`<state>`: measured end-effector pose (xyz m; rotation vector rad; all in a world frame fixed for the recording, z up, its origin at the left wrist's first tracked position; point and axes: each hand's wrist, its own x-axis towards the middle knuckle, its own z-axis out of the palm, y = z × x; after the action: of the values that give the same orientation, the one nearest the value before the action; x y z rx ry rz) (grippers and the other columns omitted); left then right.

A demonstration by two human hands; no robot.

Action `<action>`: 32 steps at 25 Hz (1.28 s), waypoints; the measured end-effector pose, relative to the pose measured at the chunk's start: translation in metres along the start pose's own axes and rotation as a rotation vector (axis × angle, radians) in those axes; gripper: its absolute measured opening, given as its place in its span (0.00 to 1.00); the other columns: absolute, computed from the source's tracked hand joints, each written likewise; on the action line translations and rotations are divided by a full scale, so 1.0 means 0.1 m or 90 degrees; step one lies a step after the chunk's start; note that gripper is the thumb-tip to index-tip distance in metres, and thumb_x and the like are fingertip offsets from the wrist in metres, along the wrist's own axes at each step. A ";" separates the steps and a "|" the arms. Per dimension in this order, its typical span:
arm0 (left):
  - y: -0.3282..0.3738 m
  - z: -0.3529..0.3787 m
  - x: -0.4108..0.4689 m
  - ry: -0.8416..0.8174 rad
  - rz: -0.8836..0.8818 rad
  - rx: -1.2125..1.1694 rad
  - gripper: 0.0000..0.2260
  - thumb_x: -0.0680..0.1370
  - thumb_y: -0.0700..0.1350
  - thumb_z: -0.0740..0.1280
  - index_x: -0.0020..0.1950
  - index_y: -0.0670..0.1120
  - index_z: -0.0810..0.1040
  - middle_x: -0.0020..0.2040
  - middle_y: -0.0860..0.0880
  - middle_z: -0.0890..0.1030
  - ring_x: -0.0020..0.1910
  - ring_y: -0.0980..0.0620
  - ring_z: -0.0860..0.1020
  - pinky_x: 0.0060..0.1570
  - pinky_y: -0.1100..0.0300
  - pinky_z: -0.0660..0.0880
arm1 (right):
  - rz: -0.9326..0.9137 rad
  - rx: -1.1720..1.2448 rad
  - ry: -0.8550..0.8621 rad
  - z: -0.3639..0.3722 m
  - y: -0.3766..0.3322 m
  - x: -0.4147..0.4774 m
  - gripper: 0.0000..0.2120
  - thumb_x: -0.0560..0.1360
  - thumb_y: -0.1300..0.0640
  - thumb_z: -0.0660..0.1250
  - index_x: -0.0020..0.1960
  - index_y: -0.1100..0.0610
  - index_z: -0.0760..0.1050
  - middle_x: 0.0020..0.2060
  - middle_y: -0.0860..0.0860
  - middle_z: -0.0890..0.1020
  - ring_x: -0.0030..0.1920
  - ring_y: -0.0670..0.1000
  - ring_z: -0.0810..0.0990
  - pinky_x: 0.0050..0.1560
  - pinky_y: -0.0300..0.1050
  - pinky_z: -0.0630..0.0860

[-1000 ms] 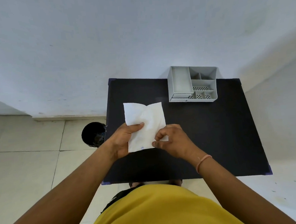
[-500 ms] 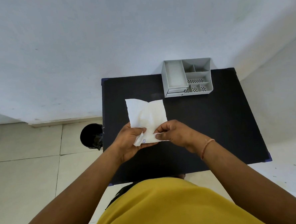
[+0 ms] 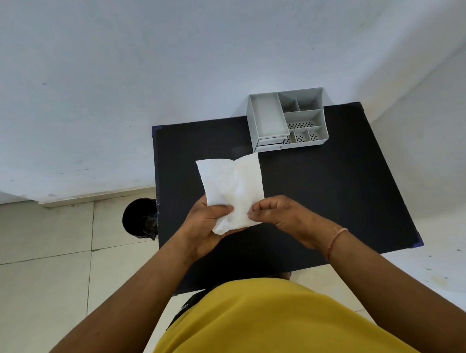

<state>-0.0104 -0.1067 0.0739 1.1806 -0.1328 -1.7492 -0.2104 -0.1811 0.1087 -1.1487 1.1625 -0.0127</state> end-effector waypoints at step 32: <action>0.01 -0.21 -0.08 0.177 -0.127 -0.099 0.30 0.83 0.64 0.63 0.65 0.38 0.79 0.62 0.34 0.86 0.60 0.35 0.86 0.55 0.38 0.84 | -0.296 -0.276 0.327 0.24 0.06 -0.02 0.03 0.79 0.55 0.73 0.51 0.52 0.85 0.51 0.43 0.86 0.50 0.41 0.84 0.47 0.34 0.82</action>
<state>0.0065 -0.0925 0.0690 1.3435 0.2918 -1.7099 -0.1973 -0.1604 0.1040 -1.8570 1.3528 -0.4537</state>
